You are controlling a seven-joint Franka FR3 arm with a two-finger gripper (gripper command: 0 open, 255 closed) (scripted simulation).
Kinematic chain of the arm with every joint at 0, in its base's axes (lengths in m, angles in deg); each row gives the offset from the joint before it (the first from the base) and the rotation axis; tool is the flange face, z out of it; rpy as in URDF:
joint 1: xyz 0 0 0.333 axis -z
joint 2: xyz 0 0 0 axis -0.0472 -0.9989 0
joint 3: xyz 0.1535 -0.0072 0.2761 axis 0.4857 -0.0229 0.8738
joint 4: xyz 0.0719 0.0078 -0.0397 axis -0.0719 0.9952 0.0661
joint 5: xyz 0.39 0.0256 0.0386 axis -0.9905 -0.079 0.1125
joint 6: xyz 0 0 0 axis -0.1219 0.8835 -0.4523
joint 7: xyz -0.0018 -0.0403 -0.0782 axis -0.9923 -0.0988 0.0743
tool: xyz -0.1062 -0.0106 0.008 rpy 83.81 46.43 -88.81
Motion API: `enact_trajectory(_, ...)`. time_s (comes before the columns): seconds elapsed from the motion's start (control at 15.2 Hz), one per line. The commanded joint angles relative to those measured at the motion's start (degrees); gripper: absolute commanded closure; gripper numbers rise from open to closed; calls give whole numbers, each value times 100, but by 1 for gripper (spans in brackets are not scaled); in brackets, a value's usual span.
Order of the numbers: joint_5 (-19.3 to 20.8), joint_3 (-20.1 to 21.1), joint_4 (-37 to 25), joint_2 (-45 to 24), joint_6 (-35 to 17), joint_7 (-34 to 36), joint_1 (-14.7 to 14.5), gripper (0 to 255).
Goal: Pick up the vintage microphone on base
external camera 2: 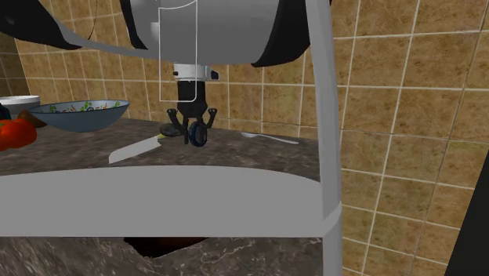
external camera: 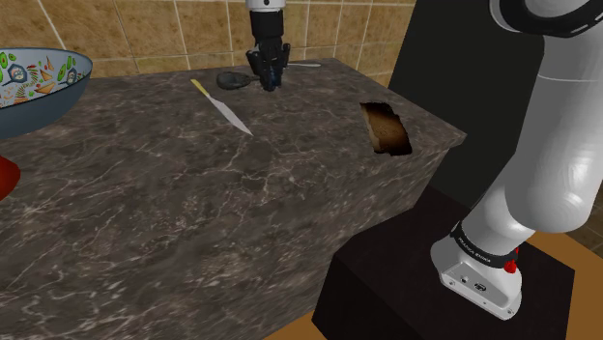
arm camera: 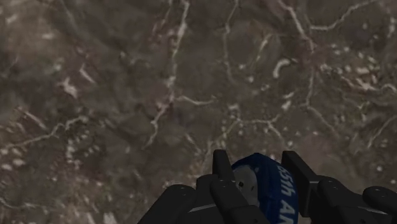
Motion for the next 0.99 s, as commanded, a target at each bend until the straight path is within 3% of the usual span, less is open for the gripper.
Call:
enact_trajectory(0.0, 0, -1, -118, 0, 123, -5, 0, 255)
enact_trajectory(0.92, 56, 11, -1463, -267, 1204, 19, -94, 255)
